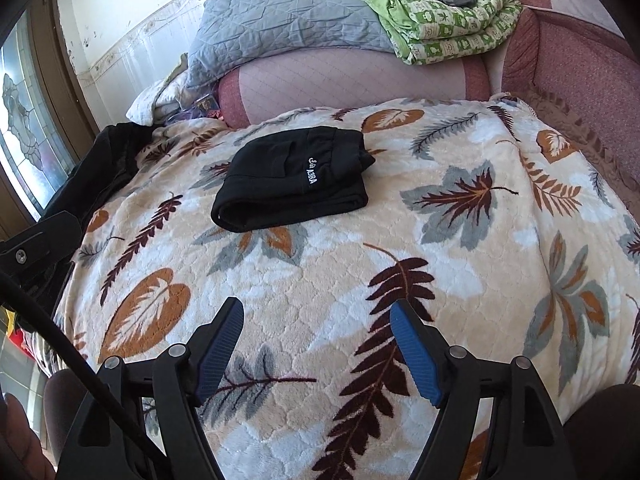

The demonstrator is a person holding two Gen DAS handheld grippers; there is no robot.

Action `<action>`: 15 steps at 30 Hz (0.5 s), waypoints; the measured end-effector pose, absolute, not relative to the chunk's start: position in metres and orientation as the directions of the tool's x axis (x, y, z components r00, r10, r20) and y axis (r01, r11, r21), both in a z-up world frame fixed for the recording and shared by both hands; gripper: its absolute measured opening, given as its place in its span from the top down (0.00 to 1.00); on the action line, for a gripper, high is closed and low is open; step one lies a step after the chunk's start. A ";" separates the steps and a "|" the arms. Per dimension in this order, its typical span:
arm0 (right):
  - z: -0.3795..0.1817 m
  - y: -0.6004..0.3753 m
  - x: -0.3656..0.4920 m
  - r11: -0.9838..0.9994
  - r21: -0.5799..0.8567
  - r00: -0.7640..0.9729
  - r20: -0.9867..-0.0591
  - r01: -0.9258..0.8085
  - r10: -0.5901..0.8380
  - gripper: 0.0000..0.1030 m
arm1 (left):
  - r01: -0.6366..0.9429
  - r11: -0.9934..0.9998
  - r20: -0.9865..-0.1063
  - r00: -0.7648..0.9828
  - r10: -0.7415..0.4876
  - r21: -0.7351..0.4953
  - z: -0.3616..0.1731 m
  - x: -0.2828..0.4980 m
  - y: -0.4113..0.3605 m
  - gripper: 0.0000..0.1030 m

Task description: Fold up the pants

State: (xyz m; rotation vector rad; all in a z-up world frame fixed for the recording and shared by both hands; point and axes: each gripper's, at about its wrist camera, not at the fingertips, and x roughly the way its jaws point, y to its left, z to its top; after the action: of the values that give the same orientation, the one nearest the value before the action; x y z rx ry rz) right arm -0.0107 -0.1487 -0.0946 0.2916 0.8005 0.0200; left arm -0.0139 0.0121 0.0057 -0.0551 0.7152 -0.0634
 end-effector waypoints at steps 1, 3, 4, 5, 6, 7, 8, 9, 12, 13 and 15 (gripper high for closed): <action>-0.096 -0.149 -0.011 0.961 0.263 0.696 -0.706 0.092 0.127 0.21 | 0.041 0.997 -0.656 0.751 -0.078 -0.072 0.005 -0.013 0.012 0.00; -0.098 -0.148 -0.010 0.961 0.260 0.692 -0.711 0.093 0.125 0.21 | 0.043 0.996 -0.663 0.744 -0.081 -0.074 0.002 -0.013 0.011 0.00; -0.098 -0.148 -0.010 0.961 0.259 0.691 -0.712 0.094 0.124 0.21 | 0.043 0.996 -0.665 0.742 -0.082 -0.075 0.002 -0.012 0.011 0.00; -0.099 -0.148 -0.010 0.961 0.258 0.689 -0.714 0.096 0.123 0.21 | 0.044 0.996 -0.667 0.740 -0.083 -0.075 0.001 -0.012 0.011 0.00; -0.100 -0.148 -0.010 0.961 0.258 0.688 -0.716 0.097 0.123 0.21 | 0.045 0.996 -0.669 0.739 -0.083 -0.074 0.001 -0.012 0.011 0.00; -0.101 -0.149 -0.009 0.961 0.258 0.686 -0.717 0.098 0.123 0.21 | 0.045 0.996 -0.670 0.738 -0.082 -0.072 0.000 -0.012 0.011 0.00; -0.101 -0.149 -0.009 0.961 0.258 0.685 -0.719 0.099 0.122 0.21 | 0.046 0.996 -0.670 0.738 -0.081 -0.070 0.000 -0.012 0.011 0.00; -0.102 -0.149 -0.009 0.961 0.258 0.683 -0.720 0.100 0.122 0.21 | 0.046 0.996 -0.670 0.738 -0.082 -0.072 0.000 -0.012 0.010 0.00; -0.103 -0.149 -0.009 0.961 0.257 0.681 -0.722 0.100 0.122 0.21 | 0.051 0.996 -0.671 0.736 -0.086 -0.072 -0.001 -0.012 0.010 0.00; -0.104 -0.149 -0.009 0.961 0.257 0.680 -0.723 0.100 0.122 0.21 | 0.050 0.996 -0.672 0.736 -0.086 -0.072 -0.001 -0.012 0.009 0.00; -0.105 -0.149 -0.009 0.962 0.255 0.678 -0.725 0.100 0.121 0.21 | 0.054 0.996 -0.674 0.733 -0.090 -0.074 -0.002 -0.012 0.009 0.00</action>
State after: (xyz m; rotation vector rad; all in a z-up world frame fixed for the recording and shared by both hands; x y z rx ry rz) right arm -0.0090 -0.1489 -0.1047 0.2855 0.8281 0.0121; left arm -0.0123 0.0089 -0.0024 -0.0504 0.7442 -0.0790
